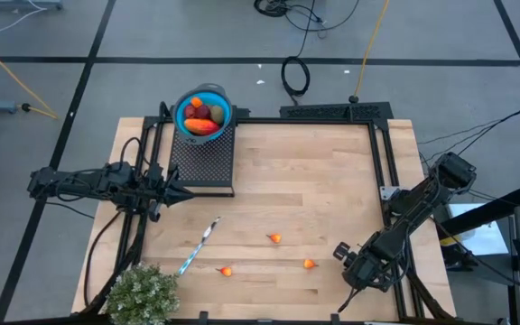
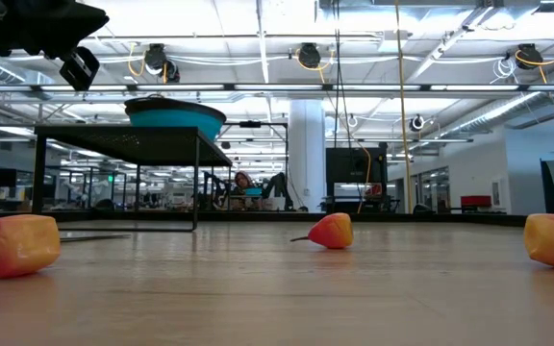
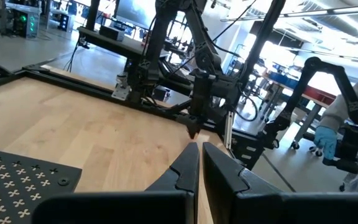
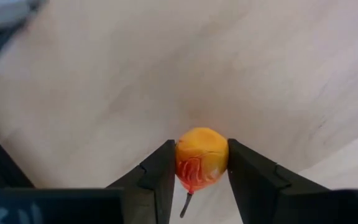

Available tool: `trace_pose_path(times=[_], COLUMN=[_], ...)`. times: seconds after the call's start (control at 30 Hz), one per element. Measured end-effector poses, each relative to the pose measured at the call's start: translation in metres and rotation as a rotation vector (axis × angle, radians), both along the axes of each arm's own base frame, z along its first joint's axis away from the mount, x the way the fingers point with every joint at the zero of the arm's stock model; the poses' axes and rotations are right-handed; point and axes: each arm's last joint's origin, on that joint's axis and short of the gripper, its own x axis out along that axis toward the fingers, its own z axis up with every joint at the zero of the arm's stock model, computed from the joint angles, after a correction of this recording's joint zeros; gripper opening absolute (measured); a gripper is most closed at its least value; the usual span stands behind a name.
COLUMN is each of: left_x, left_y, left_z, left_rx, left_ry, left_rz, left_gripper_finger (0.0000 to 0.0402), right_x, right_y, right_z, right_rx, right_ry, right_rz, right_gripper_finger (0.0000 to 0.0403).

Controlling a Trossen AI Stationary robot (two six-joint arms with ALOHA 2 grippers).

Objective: Pick & Place Fruit
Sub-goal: Put the orange pear into the blue strainer bowl on the shelf

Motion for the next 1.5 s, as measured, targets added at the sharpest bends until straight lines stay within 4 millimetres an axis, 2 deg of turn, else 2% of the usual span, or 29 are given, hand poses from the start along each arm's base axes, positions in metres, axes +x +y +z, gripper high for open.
trace_pose_path(times=[0.27,0.53,0.73,0.97,1.17,1.3,1.5], left_x=[0.0,0.0,0.0,0.0,0.0,0.0,0.0], left_y=[0.0,0.0,0.0,0.0,0.0,0.0,0.002], left_z=[0.003,0.005,0.005,0.005,0.005,0.005,0.005], left_rx=[-0.002,-0.002,0.017,0.018,0.018,0.018,0.014], left_ry=[-0.032,-0.053,-0.057,-0.057,-0.057,-0.056,-0.055], left_rz=[-0.001,-0.001,-0.001,-0.001,-0.001,0.001,0.062], left_gripper_finger=[0.0019,0.0019,0.0019,0.0019,0.0019,0.0019,0.0019], right_x=[0.007,0.027,0.054,0.088,0.103,0.107,0.11], right_y=[-0.002,-0.029,-0.048,-0.07,-0.095,-0.11,-0.127], right_z=[0.034,0.069,0.095,0.13,0.161,0.171,0.176], right_rx=[0.008,-0.019,0.073,0.312,0.597,0.789,1.052], right_ry=[-0.202,-0.463,-0.731,-1.046,-1.261,-1.276,-1.19], right_rz=[-0.076,-0.477,-0.718,-0.895,-1.089,-1.234,-1.436], right_gripper_finger=[0.0124,0.0123,0.0123,0.0123,0.0123,0.0123,0.0123])
